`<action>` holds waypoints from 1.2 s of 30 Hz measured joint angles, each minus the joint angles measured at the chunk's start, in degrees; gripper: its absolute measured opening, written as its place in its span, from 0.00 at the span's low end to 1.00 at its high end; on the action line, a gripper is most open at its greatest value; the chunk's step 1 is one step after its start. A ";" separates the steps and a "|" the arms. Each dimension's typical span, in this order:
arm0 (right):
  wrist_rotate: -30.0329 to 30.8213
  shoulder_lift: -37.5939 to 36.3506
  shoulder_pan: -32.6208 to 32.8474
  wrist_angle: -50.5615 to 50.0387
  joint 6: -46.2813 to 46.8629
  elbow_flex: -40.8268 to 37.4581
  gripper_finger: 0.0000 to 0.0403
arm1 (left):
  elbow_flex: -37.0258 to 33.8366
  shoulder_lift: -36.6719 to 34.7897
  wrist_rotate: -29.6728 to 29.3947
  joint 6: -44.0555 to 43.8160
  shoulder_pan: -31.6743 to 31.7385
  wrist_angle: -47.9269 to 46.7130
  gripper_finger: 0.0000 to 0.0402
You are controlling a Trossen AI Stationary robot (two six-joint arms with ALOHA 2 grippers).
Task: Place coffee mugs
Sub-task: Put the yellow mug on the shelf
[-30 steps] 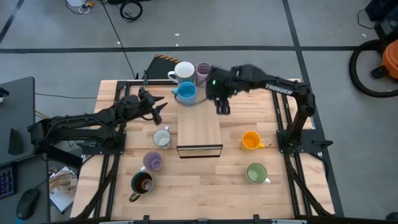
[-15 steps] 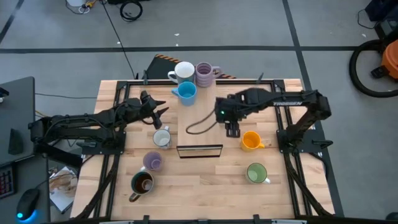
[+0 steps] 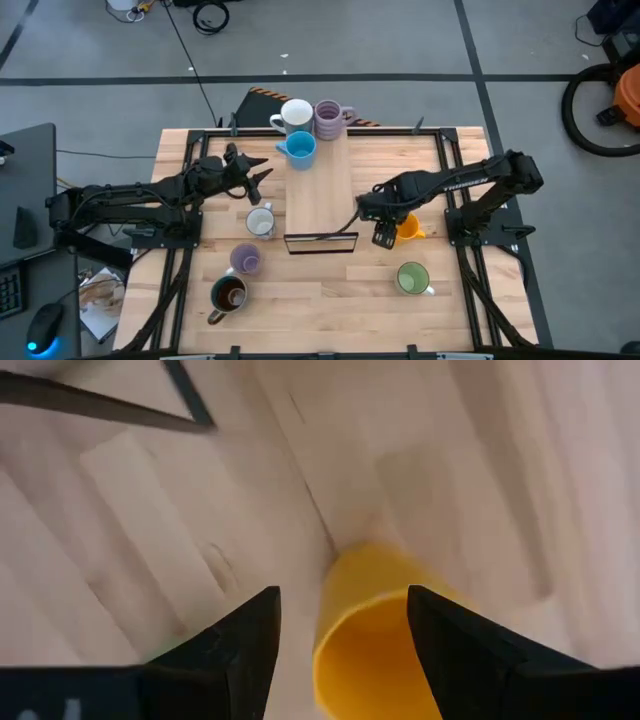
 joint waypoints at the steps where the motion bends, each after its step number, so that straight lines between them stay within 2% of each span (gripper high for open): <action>1: -0.85 0.00 -0.03 -0.17 1.94 -0.81 0.56 | 0.00 0.01 0.00 0.02 0.00 0.00 0.39; 7: -2.68 0.00 -0.17 -0.21 8.83 -4.91 0.55 | 0.00 0.01 -0.02 0.17 0.03 0.05 0.39; 21: -2.41 0.04 0.96 8.53 6.92 -13.72 0.46 | 0.00 0.01 -0.23 1.07 0.11 0.08 0.39; 36: 0.97 0.02 1.86 9.68 -0.51 -17.27 0.15 | 0.00 0.00 -0.22 1.09 0.11 0.07 0.39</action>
